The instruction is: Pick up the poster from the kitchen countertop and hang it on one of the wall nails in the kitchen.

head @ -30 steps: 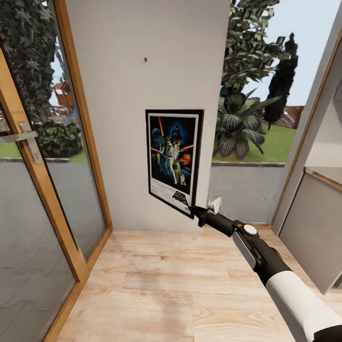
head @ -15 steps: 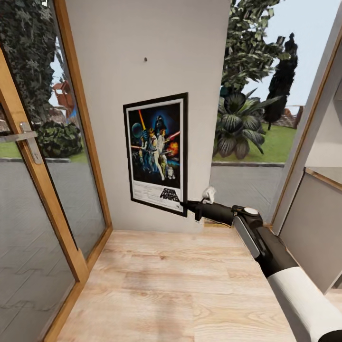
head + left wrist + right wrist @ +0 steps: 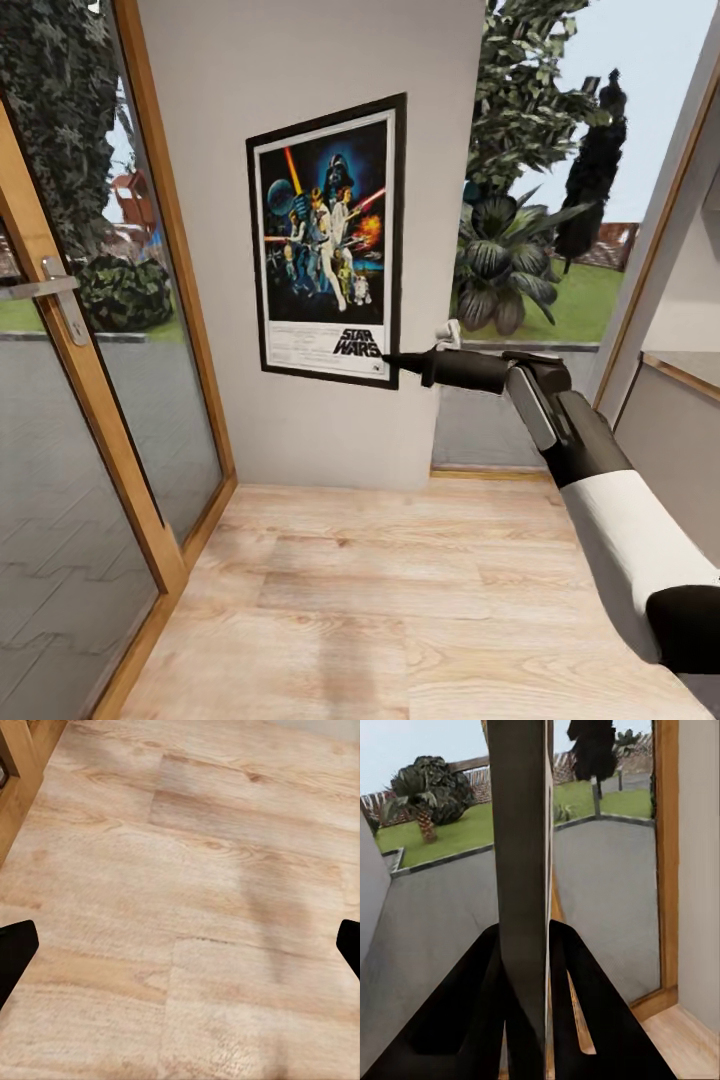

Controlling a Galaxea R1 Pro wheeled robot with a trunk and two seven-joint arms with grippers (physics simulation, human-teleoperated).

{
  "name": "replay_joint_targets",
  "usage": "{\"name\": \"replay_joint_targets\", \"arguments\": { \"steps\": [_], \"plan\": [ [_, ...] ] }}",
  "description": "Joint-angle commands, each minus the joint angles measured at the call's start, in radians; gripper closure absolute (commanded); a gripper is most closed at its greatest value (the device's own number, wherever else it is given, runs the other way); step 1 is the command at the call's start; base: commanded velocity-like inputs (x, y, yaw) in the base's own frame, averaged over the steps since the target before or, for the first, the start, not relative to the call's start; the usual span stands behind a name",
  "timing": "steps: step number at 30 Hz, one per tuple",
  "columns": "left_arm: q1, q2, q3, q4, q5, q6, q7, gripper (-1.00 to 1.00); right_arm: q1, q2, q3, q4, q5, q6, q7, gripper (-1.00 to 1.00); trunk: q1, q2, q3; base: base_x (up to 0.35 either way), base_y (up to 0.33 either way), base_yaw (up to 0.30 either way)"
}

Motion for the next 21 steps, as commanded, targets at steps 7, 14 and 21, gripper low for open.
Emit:
{"name": "replay_joint_targets", "arguments": {
  "steps": [7, 14, 21],
  "plan": [
    [0.0, 0.0, 0.002, -0.001, 0.007, 0.001, -0.007, -1.0, -0.078, -0.001, 0.0, 0.159, -0.011, 0.006, 0.134, 1.0, 0.0, -0.001, -0.001, 0.0, 0.0, 0.0],
    [0.0, 0.0, 0.002, 0.0, 0.006, 0.001, -0.007, -1.0, -0.093, -0.001, -0.029, 0.198, -0.014, -0.018, 0.204, 1.0, 0.0, -0.001, -0.001, 0.0, 0.0, 0.0],
    [0.0, 0.0, 0.002, 0.003, 0.006, 0.001, -0.007, -1.0, -0.093, -0.001, -0.035, 0.241, -0.012, -0.142, 0.331, 1.0, 0.0, -0.001, -0.001, 0.0, 0.0, 0.0]
  ]
}}
